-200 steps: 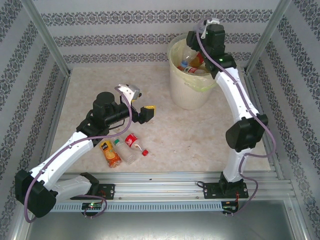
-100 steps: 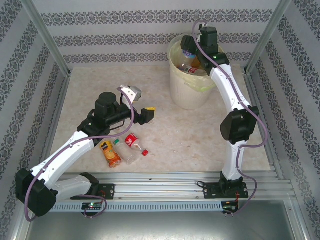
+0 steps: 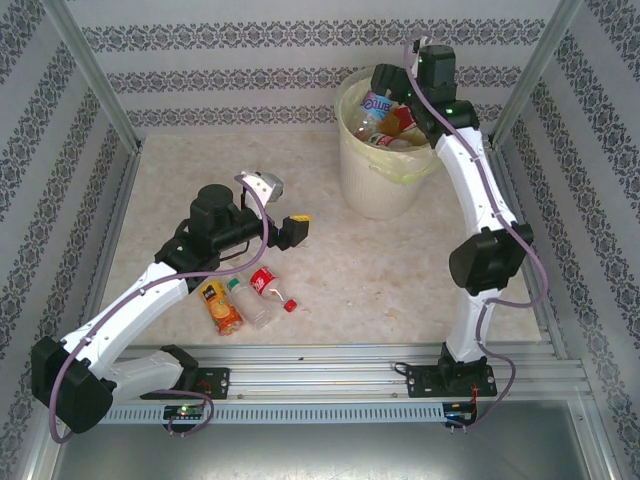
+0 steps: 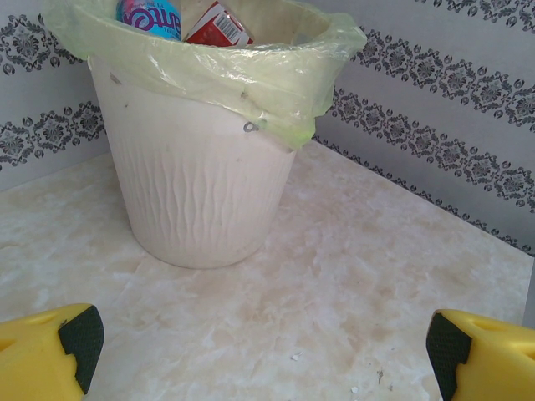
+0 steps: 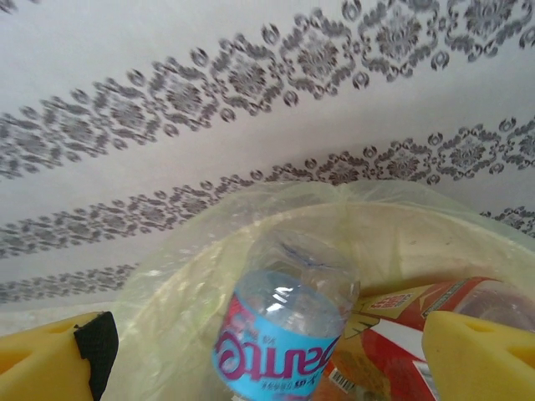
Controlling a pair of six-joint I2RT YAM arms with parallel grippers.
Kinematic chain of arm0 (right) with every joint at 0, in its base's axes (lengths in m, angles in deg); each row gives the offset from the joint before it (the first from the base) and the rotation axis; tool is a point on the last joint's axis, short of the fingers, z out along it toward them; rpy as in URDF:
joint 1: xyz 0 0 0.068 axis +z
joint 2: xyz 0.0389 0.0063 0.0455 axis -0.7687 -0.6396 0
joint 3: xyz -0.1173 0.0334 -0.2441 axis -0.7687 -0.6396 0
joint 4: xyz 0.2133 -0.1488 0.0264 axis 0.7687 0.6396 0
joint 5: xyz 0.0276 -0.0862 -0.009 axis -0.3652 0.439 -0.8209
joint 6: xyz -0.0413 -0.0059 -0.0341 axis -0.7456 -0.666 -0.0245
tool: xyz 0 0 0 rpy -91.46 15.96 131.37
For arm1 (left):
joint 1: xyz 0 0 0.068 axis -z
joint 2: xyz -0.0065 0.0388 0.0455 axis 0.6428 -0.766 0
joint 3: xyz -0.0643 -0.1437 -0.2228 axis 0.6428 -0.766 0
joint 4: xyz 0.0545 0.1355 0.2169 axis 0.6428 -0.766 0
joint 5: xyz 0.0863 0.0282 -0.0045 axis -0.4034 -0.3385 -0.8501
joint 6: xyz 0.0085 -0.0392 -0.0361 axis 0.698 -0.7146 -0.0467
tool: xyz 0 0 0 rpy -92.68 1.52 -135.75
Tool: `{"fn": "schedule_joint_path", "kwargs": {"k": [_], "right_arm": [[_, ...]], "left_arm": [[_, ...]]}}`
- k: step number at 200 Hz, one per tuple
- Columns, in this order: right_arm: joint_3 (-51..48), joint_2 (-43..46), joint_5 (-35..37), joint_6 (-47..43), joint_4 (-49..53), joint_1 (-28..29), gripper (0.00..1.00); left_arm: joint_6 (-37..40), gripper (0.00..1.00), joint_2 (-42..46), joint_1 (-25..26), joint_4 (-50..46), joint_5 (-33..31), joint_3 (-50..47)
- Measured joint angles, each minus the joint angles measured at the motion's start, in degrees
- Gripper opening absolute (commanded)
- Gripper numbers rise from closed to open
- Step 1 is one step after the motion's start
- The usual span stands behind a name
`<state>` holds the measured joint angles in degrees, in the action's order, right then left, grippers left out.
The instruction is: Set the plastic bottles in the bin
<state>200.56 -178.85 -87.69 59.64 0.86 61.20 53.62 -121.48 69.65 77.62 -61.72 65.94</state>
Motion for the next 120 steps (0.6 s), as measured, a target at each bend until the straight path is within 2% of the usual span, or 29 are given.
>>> {"fn": "schedule_joint_path", "kwargs": {"k": [65,120], "right_arm": [[-21.1,22.5,-8.7,-0.8,-1.4,0.0,0.98],[-41.2,42.2,-15.0,-0.3,-0.1,2.2,0.98]], "left_arm": [[0.0,1.0,0.0,0.0,-1.6,-1.7,0.3],[-2.4,1.0,0.1,0.3,-9.0,-9.5,5.5]]}}
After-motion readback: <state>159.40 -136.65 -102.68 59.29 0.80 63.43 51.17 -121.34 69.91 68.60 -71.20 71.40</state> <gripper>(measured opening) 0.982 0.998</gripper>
